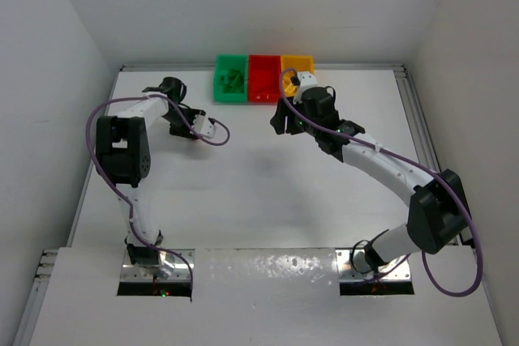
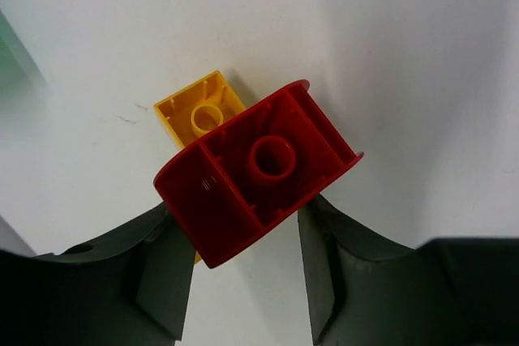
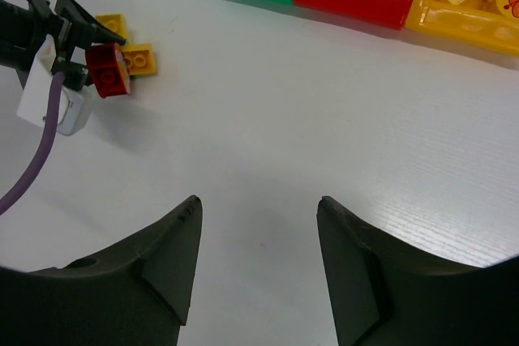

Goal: Sort the legos into containers by color

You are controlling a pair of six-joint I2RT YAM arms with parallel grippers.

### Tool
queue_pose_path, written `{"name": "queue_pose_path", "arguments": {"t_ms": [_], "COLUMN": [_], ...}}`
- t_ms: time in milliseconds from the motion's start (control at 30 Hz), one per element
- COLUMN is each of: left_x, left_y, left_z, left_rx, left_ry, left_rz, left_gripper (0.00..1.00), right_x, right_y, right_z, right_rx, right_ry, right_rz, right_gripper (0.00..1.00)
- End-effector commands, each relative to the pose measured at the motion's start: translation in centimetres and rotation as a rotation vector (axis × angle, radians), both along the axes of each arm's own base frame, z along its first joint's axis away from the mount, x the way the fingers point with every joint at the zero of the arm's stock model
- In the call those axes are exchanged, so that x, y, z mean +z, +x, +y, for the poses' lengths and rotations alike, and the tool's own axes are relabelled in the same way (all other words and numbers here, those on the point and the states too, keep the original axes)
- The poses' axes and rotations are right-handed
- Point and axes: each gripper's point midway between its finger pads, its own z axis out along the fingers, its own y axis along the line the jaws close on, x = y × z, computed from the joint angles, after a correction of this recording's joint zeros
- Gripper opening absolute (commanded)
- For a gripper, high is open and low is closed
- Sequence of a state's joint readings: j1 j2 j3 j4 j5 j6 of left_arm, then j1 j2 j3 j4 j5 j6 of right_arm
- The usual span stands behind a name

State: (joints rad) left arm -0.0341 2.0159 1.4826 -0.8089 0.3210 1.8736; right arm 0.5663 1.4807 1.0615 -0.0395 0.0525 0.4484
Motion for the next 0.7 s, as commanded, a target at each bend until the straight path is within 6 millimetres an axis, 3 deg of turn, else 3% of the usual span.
{"name": "queue_pose_path", "arguments": {"t_ms": [0, 100, 300, 500, 600, 667], "left_x": [-0.8, -0.7, 0.8, 2.8, 3.3, 3.9], "left_y": [-0.4, -0.5, -0.6, -1.2, -1.7, -1.6], "left_z": [-0.6, -0.8, -2.1, -3.9, -4.9, -5.7], "left_rx": [-0.009, 0.018, 0.097, 0.199, 0.263, 0.324], "left_ry": [-0.01, -0.032, -0.13, -0.273, -0.32, -0.367], "left_rz": [0.01, 0.013, 0.015, 0.046, 0.075, 0.094], "left_gripper": [0.43, 0.36, 0.14, 0.08, 0.07, 0.05], "right_x": [1.8, 2.1, 2.1, 1.9, 1.0, 1.1], "right_y": [0.6, 0.7, 0.8, 0.8, 0.2, -0.3], "right_z": [0.6, 0.5, 0.7, 1.1, 2.4, 4.5], "right_rx": [-0.006, -0.007, -0.005, 0.014, 0.066, 0.139], "right_ry": [0.022, 0.02, 0.024, 0.031, 0.044, 0.074], "right_rz": [-0.042, -0.049, -0.05, -0.046, -0.023, -0.032], "right_gripper": [0.58, 0.58, 0.58, 0.58, 0.57, 0.56]}}
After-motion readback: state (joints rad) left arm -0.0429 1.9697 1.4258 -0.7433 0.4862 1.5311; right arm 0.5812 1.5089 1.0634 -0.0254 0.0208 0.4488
